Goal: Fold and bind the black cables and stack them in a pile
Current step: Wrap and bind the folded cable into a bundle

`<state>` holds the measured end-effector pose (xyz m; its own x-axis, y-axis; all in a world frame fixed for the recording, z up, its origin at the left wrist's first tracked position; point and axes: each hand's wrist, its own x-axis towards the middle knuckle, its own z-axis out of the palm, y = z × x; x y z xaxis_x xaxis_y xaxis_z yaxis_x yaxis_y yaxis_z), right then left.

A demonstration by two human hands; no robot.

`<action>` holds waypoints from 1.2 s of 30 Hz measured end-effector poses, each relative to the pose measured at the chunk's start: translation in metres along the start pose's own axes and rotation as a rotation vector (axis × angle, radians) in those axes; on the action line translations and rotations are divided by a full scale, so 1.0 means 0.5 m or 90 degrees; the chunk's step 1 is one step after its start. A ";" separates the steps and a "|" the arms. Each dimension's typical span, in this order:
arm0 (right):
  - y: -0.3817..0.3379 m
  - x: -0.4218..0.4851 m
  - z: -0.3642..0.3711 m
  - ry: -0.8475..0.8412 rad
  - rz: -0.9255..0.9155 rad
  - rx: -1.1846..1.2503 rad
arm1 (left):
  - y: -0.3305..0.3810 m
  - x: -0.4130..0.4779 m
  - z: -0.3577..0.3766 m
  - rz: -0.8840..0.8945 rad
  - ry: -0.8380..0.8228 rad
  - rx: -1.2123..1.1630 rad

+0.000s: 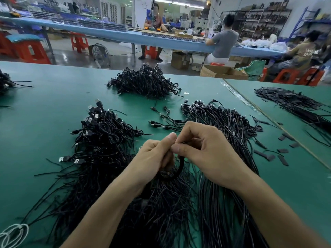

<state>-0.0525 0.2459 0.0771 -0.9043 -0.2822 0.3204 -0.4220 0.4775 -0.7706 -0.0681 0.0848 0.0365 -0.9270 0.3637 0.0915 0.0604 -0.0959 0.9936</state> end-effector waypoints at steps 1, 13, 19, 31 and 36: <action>0.002 0.000 0.004 0.016 -0.007 -0.006 | 0.000 0.001 0.003 -0.007 0.010 -0.027; 0.070 -0.003 0.011 -0.084 0.149 -0.153 | -0.028 0.018 -0.023 -0.153 0.070 -0.074; 0.118 -0.042 0.029 -0.410 0.291 -0.406 | -0.024 0.018 -0.034 -0.071 0.186 -0.154; 0.123 -0.042 0.042 -0.439 0.237 -0.429 | -0.021 0.020 -0.038 -0.057 0.254 -0.174; 0.096 -0.029 0.008 -0.425 0.242 -0.410 | -0.017 0.021 -0.036 -0.076 0.245 -0.159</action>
<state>-0.0594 0.2695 0.0331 -0.8481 -0.3324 -0.4125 -0.2456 0.9367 -0.2498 -0.0849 0.0729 0.0277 -0.9947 0.0208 -0.1010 -0.1024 -0.3120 0.9445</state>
